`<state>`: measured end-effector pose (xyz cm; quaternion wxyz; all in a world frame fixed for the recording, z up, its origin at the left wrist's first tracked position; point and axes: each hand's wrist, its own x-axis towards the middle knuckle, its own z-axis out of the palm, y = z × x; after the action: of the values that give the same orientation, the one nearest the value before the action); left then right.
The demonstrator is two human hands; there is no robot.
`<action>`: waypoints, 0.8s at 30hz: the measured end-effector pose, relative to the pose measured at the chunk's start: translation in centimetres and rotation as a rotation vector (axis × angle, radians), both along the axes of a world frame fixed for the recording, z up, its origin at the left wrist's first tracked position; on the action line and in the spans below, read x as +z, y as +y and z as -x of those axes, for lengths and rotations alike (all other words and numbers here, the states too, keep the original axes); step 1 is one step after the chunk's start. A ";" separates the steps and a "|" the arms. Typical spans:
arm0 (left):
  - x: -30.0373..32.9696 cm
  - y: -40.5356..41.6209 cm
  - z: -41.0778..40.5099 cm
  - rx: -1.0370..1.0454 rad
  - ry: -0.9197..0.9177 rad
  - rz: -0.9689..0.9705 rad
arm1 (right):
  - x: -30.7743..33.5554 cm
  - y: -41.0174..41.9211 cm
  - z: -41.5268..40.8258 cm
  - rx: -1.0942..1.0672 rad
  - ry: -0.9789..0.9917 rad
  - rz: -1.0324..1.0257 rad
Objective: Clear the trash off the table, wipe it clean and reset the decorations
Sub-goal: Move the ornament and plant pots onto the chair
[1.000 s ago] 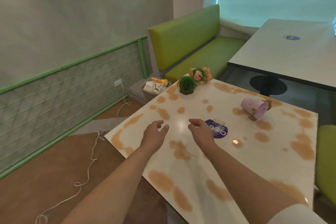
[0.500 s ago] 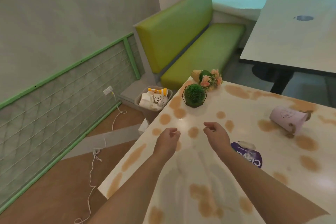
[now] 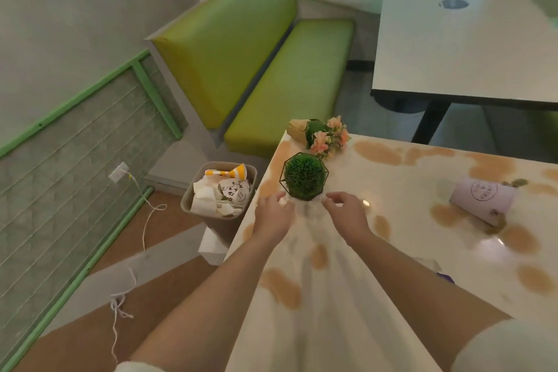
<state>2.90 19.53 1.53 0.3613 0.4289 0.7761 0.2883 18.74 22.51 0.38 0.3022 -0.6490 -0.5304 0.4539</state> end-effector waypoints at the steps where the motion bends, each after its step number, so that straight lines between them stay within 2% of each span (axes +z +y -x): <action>1: -0.1 1.0 0.5 -0.017 0.000 0.010 | -0.1 0.7 0.4 -0.008 -0.026 0.000; 4: -0.6 3.6 1.9 -0.028 -0.011 0.023 | -0.6 2.5 1.7 -0.029 -0.085 -0.018; 12: -2.6 8.5 3.2 -0.120 -0.023 0.073 | -1.6 7.3 3.9 -0.101 -0.088 0.018; 19: -3.2 9.7 3.2 -0.131 -0.028 0.035 | -2.3 7.6 5.0 -0.153 -0.009 -0.009; 24: -2.6 9.0 2.3 -0.166 -0.095 0.009 | -2.0 5.8 4.0 -0.284 0.083 0.013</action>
<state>0.58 28.51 -1.04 0.4224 0.4760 0.7211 0.2738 14.70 28.33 -1.63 0.3807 -0.7002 -0.4173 0.4366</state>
